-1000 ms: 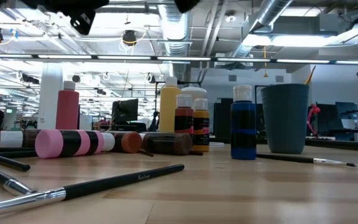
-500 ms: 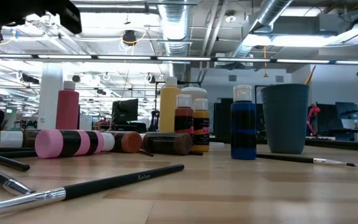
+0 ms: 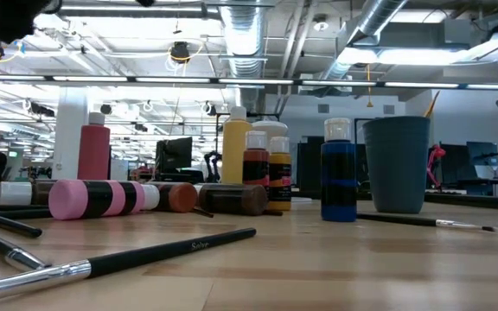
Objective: Pick & Place Paint Supplies
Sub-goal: Put the black silver paintbrush into the blue cup
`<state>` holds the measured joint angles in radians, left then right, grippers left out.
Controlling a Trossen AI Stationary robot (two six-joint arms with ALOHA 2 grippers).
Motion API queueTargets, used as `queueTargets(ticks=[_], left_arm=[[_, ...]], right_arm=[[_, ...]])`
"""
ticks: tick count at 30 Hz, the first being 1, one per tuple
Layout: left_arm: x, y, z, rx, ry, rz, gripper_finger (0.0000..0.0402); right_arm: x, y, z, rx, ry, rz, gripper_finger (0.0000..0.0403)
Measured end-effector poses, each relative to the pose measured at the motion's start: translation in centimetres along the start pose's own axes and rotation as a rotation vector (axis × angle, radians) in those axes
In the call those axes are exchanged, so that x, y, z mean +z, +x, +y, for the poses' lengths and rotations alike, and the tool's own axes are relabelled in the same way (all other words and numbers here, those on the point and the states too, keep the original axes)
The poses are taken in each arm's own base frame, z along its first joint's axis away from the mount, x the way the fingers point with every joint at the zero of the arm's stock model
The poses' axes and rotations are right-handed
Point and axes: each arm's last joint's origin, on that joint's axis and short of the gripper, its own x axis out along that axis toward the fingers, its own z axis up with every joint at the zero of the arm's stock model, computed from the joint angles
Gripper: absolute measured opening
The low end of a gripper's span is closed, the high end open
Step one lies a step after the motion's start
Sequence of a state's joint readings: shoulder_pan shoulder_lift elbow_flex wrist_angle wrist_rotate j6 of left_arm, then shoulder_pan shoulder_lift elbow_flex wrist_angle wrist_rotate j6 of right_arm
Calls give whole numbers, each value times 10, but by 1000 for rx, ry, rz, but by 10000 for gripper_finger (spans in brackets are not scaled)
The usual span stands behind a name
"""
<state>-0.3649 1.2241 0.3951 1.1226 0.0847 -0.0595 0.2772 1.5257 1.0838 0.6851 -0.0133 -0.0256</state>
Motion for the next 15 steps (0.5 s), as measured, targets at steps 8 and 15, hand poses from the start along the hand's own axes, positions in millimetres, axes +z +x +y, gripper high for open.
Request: queueTargets(ticks=[8,15], left_arm=[[-12,27,15,-40,-49,53,3],[-11,27,18,-45,-42,48,4]], right_arm=[[22,11,8,86,26,75,167],[24,12,15,97,4,76,257]])
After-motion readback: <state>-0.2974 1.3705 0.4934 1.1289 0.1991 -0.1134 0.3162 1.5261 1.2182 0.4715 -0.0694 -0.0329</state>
